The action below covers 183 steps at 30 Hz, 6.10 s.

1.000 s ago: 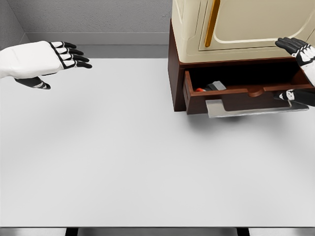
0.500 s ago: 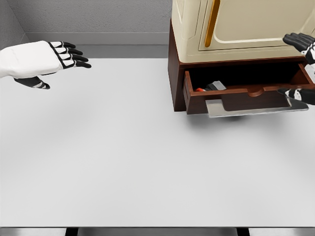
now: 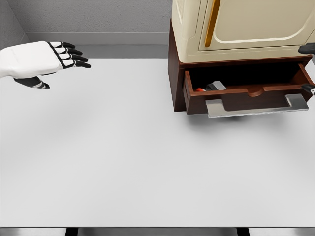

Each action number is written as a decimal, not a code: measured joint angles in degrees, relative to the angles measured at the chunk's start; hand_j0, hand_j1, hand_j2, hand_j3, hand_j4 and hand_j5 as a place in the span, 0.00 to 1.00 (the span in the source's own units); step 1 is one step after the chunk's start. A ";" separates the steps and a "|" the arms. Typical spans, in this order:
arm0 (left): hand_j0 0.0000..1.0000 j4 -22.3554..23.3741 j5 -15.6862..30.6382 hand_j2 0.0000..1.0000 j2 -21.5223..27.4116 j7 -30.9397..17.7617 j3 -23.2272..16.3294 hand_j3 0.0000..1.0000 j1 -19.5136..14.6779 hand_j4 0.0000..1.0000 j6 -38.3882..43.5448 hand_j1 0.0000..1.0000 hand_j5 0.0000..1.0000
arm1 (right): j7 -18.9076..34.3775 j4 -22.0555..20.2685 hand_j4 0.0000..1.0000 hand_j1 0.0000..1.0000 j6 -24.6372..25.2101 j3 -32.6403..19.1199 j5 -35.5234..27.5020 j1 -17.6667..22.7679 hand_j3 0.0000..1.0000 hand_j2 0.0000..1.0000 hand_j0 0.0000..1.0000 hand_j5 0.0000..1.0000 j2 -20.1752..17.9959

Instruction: Put the switch into the drawer with left arm, and close the drawer with right arm

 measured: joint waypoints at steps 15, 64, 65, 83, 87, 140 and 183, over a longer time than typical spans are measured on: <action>1.00 0.42 0.33 1.00 0.59 0.00 0.00 1.00 0.09 1.00 0.00 1.00 1.00 | 0.08 -0.09 0.78 0.78 0.00 0.07 -0.29 -0.35 0.78 0.78 0.78 0.78 -8.14; 1.00 0.78 0.44 1.00 0.64 0.00 -0.05 1.00 0.26 1.00 0.00 1.00 1.00 | 6.70 0.09 0.61 0.61 -0.03 8.53 1.72 4.48 0.61 0.61 0.61 0.61 -11.51; 1.00 0.78 0.45 1.00 0.64 0.00 -0.06 1.00 0.26 1.00 0.00 1.00 1.00 | 6.71 0.09 0.61 0.61 -0.03 8.64 1.93 3.78 0.61 0.61 0.61 0.61 -11.26; 1.00 0.85 0.74 1.00 1.69 0.00 -0.01 1.00 0.35 1.00 0.00 1.00 1.00 | 6.86 4.10 0.61 0.61 -0.05 13.14 6.37 -3.96 0.61 0.61 0.61 0.61 -6.53; 1.00 0.93 0.76 1.00 1.77 0.00 0.01 1.00 0.35 1.00 0.00 1.00 1.00 | 6.84 5.52 0.61 0.61 -0.04 14.13 6.98 -6.24 0.61 0.61 0.61 0.61 -5.82; 1.00 1.33 2.16 1.00 4.28 0.09 -0.06 1.00 0.35 1.00 0.00 1.00 1.00 | 7.32 0.23 0.53 0.53 -0.04 5.76 3.91 8.44 0.53 0.53 0.53 0.53 -11.38; 1.00 1.15 2.96 1.00 4.23 0.09 -0.06 1.00 0.36 1.00 0.01 1.00 1.00 | 9.09 0.27 0.52 0.52 -0.04 11.17 10.90 -3.60 0.52 0.52 0.52 0.52 -5.93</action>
